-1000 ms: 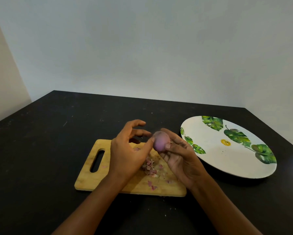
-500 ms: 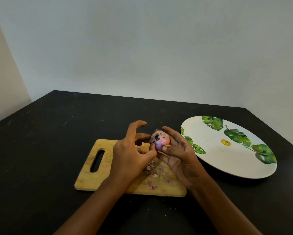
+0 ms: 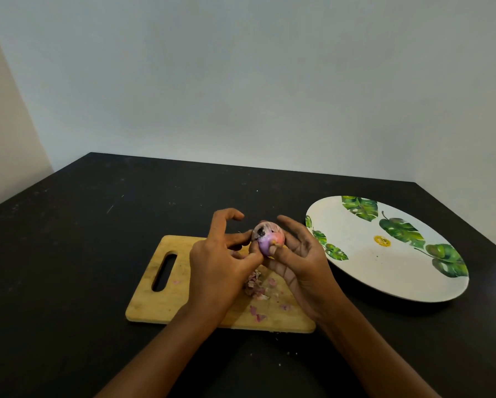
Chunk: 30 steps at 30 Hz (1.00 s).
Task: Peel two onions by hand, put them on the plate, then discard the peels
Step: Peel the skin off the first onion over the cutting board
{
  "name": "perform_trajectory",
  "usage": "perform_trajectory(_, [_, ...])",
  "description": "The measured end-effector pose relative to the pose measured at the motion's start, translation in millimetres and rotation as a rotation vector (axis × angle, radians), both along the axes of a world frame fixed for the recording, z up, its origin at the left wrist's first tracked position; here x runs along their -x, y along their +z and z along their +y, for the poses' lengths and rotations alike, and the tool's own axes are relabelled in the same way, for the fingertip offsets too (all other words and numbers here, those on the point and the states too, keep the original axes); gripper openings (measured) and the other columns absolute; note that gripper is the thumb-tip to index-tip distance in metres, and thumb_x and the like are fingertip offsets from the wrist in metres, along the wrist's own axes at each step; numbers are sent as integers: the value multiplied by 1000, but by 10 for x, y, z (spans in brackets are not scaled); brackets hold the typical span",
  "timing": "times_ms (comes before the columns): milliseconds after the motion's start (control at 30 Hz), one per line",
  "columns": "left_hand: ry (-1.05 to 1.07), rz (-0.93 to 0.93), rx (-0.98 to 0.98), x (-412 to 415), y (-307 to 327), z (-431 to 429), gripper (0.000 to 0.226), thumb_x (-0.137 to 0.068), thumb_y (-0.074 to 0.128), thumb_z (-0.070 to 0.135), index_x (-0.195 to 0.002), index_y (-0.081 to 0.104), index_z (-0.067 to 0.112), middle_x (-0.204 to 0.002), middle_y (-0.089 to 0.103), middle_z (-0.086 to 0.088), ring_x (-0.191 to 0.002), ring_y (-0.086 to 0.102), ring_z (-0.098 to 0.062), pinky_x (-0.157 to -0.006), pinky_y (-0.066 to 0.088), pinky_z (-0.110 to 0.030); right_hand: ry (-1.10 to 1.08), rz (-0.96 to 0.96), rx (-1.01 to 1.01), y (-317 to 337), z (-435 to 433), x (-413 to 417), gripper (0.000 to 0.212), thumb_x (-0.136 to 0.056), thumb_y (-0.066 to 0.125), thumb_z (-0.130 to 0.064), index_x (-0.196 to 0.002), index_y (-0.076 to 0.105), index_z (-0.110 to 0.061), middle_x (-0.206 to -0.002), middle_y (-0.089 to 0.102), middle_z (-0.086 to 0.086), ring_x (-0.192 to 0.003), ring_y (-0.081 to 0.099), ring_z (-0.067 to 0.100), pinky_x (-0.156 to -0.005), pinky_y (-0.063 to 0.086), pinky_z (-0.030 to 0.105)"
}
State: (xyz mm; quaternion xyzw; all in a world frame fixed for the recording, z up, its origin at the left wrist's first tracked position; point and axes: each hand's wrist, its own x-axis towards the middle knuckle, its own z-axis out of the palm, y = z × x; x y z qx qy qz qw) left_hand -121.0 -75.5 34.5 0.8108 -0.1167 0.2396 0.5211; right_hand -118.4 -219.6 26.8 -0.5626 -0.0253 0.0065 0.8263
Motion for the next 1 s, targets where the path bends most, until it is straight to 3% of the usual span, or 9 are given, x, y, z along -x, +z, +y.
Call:
perform_trajectory(200, [19,37,-12,1,-5,-8,49,-70,78,20,-103,45,35,-77,60,19,-62,63,6,-59,52,-9,-13,3,42,-10,8,0,78,-57,81,-17,-129,49,-20,-119,68,10,-103,69,28,-81,58,39])
perform_trajectory(333, [66,22,-21,-43,-17,31,45,-73,76,13,-100,46,33,-69,61,19,-64,63,4,-62,53,-12,7,-13,46,-15,45,14,76,-58,78,-13,-128,48,-21,-110,72,9,-100,70,28,-79,59,38])
perform_trajectory(533, [66,-26,-72,-61,10,29,59,-76,72,15,-127,43,25,-94,70,3,-71,59,2,-67,46,-10,-43,-1,-25,40,94,6,79,-56,78,-12,-128,47,-23,-113,69,10,-98,71,28,-76,60,38])
perform_trajectory(667, [103,-78,-106,-41,33,38,60,-77,68,12,-129,40,22,-111,65,4,-74,54,6,-72,41,-10,-92,5,-114,48,66,-5,70,-61,73,-8,-126,48,-21,-117,64,12,-94,72,30,-71,60,35])
perform_trajectory(767, [133,-142,-78,-54,41,41,57,-77,70,10,-120,39,30,-102,62,8,-86,59,-6,-74,45,-16,-113,6,-148,47,21,-22,67,-68,70,-2,-128,47,-19,-118,62,12,-94,71,31,-69,60,34])
perform_trajectory(900, [95,-224,-95,-52,16,26,59,-75,73,11,-116,38,36,-91,59,12,-85,59,-4,-70,48,-12,-122,-5,-135,28,34,-29,68,-64,71,-4,-127,48,-20,-116,64,11,-95,71,29,-69,60,34])
perform_trajectory(1000, [66,-223,-119,-28,-6,1,62,-75,75,16,-118,37,39,-88,56,19,-88,59,-7,-68,56,-27,-119,-12,-112,16,44,-26,66,-64,72,-4,-123,50,-22,-114,66,10,-96,71,28,-70,59,34])
